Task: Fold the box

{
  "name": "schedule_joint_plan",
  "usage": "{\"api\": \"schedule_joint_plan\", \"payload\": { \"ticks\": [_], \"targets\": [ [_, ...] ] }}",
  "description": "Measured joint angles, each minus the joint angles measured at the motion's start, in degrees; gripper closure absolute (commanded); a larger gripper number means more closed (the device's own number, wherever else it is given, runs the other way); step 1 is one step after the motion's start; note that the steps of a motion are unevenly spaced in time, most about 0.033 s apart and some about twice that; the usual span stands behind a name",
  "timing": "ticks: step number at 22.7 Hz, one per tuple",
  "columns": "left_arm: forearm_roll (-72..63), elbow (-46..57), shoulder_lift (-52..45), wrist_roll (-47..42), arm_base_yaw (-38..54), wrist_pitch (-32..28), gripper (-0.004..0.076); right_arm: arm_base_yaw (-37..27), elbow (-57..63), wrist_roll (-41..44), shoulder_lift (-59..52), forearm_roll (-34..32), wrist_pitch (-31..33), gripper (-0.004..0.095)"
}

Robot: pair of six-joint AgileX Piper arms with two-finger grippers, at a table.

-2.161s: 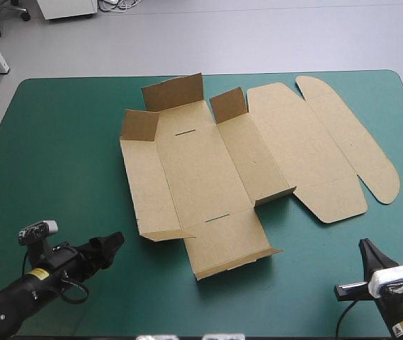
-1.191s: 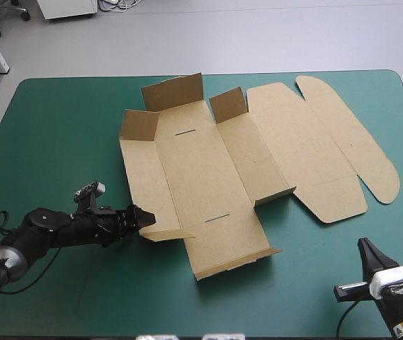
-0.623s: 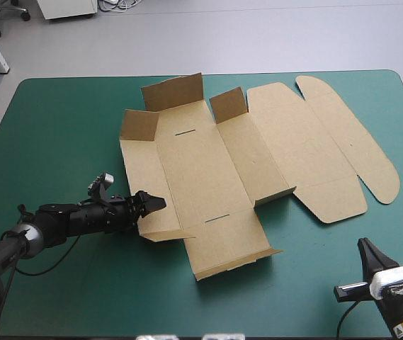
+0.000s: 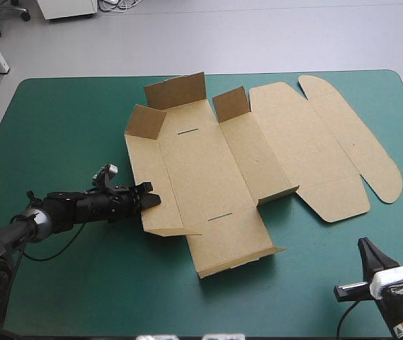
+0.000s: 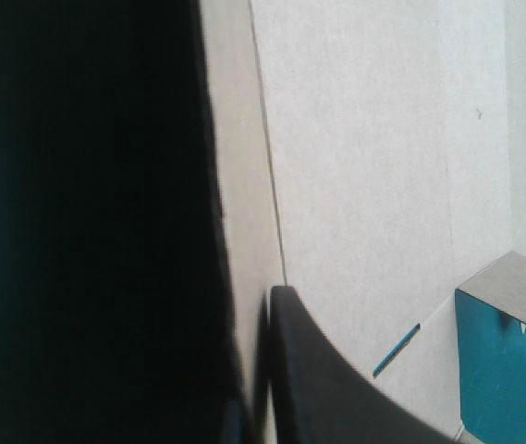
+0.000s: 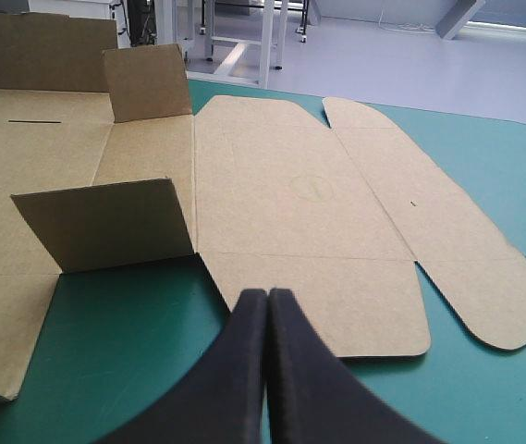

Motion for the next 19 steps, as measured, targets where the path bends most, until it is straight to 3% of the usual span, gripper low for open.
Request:
{"api": "schedule_joint_plan", "payload": {
  "ticks": [8,12,14,19],
  "targets": [
    [-2.0,-0.7,1.1,0.7,-2.6,-1.9,0.0734,0.0,-0.1,0.0,0.0,0.0,0.0,0.0928],
    [3.7,-3.0,-0.6,0.0,-3.0,-3.2,0.0734,0.0,-0.1,0.0,0.0,0.0,0.0,0.0928],
    [12.3,-5.0,-3.4,-3.7,-3.1,-4.9,0.0734,0.0,-0.1,0.0,0.0,0.0,0.0,0.0928],
    [49.6,-14.0,-7.6,-25.9,-3.3,-3.3,0.0734,0.0,-0.1,0.0,0.0,0.0,0.2,0.0929]
  ]
}}
